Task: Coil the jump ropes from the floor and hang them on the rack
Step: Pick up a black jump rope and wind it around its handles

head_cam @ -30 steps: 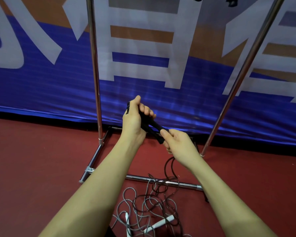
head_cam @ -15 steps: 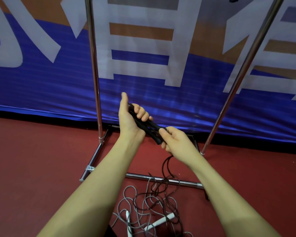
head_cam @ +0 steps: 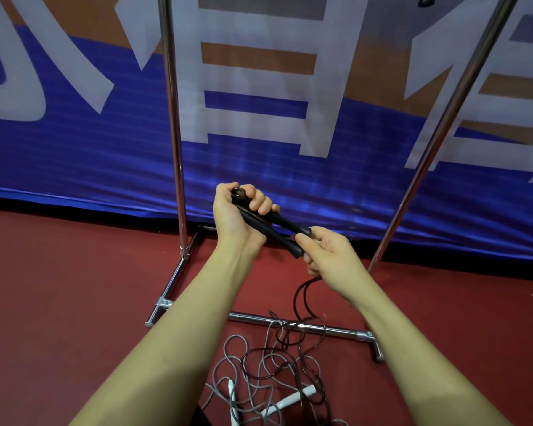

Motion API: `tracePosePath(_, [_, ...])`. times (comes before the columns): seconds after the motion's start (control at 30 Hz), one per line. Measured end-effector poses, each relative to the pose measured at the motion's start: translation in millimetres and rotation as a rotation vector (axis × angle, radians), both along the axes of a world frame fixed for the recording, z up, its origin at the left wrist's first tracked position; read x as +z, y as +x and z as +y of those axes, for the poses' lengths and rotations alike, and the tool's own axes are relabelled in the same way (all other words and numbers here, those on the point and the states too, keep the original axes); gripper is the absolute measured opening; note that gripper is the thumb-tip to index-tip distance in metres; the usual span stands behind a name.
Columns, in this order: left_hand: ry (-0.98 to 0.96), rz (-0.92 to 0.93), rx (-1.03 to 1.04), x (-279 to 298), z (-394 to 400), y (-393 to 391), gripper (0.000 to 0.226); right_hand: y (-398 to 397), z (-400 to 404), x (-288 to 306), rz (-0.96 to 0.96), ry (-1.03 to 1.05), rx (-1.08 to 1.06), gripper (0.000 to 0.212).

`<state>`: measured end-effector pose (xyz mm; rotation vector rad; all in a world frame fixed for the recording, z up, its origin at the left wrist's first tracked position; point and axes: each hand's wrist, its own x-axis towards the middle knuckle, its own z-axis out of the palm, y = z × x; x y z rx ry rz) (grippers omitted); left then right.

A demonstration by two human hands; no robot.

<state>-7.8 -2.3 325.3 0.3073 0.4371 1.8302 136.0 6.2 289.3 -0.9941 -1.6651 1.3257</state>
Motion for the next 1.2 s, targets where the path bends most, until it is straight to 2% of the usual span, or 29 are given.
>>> tracePosePath(0.13, [-0.008, -0.035, 0.023, 2.2, 0.1, 2.5, 0.034, 1.1, -2.8, 2.0, 0.161, -0.055, -0.016, 0.020])
tracePosePath(0.3, [-0.056, -0.038, 0.047, 6.6, 0.0, -2.8, 0.039, 3.0, -3.2, 2.4, 0.117, -0.027, 0.111, 0.013])
tracePosePath(0.53, [-0.057, -0.001, 0.062, 13.2, -3.0, -5.1, 0.038, 5.7, -4.5, 7.6, 0.094, 0.037, 0.165, 0.021])
tracePosePath(0.63, [-0.052, 0.016, 0.062, 11.8, -4.1, -2.0, 0.037, 6.1, -2.5, 8.4, 0.036, 0.017, 0.088, 0.025])
tracePosePath(0.8, [-0.047, 0.102, 0.052, 9.6, -5.6, 11.6, 0.039, -0.8, -0.7, 10.3, -0.237, 0.002, -0.028, 0.055])
tracePosePath(0.97, [-0.035, 0.140, 0.046, 7.5, -7.1, 23.9, 0.041, -8.8, -0.8, 13.4, -0.263, 0.011, -0.151, 0.056])
tracePosePath(1.07, [-0.024, 0.067, 0.031, 4.9, -6.3, 23.7, 0.040, -11.2, -1.8, 12.9, -0.345, 0.112, -0.248, 0.060])
tracePosePath(1.2, [0.012, -0.010, 0.002, 0.1, -6.5, 19.7, 0.036, -11.3, -1.3, 14.9, -0.260, 0.124, -0.299, 0.061])
